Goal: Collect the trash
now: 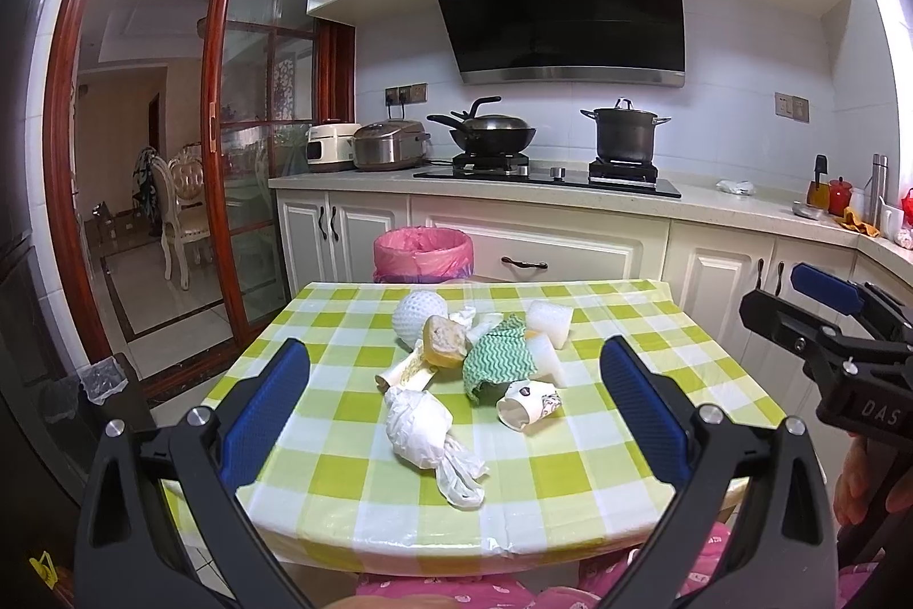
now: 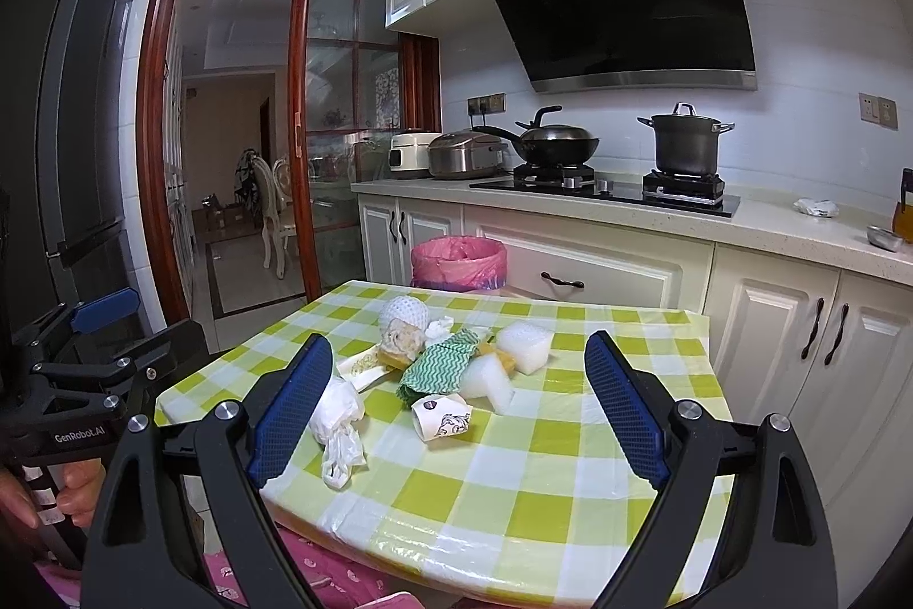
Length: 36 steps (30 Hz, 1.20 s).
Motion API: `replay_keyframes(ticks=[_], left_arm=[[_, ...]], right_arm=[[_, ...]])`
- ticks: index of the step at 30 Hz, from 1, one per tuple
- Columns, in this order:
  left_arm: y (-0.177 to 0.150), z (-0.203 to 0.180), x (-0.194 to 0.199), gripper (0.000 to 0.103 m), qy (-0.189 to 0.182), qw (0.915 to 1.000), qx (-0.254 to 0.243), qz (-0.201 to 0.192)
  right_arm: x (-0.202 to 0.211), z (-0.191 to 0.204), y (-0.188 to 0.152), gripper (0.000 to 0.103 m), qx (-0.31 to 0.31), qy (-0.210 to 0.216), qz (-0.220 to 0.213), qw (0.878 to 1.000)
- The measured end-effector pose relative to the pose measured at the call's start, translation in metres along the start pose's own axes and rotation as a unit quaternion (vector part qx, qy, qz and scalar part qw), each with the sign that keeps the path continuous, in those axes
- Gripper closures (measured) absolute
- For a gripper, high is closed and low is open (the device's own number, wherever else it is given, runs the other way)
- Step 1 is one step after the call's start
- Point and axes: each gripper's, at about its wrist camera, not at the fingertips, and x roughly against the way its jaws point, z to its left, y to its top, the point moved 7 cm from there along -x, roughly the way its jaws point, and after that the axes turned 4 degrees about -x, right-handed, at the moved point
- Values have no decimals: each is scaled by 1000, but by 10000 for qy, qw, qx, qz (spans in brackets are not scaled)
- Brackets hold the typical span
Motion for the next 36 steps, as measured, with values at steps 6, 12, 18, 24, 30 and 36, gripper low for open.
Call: replay_keyframes(ticks=[6, 12, 18, 24, 30, 36], left_arm=[[1, -3, 1, 4, -46, 10000, -30, -42], [3, -4, 2, 4, -59, 9999, -34, -84], [3, -4, 2, 4, -58, 9999, -37, -85], [4, -4, 2, 4, -59, 9999, -41, -85], [3, -4, 3, 4, -58, 9999, -39, -90], [3, -5, 3, 4, -59, 9999, -36, -87]], right_arm=[[0, 0, -1, 18, -1, -3, 3, 10000], [0, 3, -4, 18, 26, 15, 6, 10000], [0, 4, -6, 18, 16, 14, 13, 10000], [-1, 4, -6, 18, 21, 14, 19, 10000], [-1, 4, -6, 18, 10, 14, 21, 10000], [-1, 3, -5, 18, 13, 20, 23, 10000]])
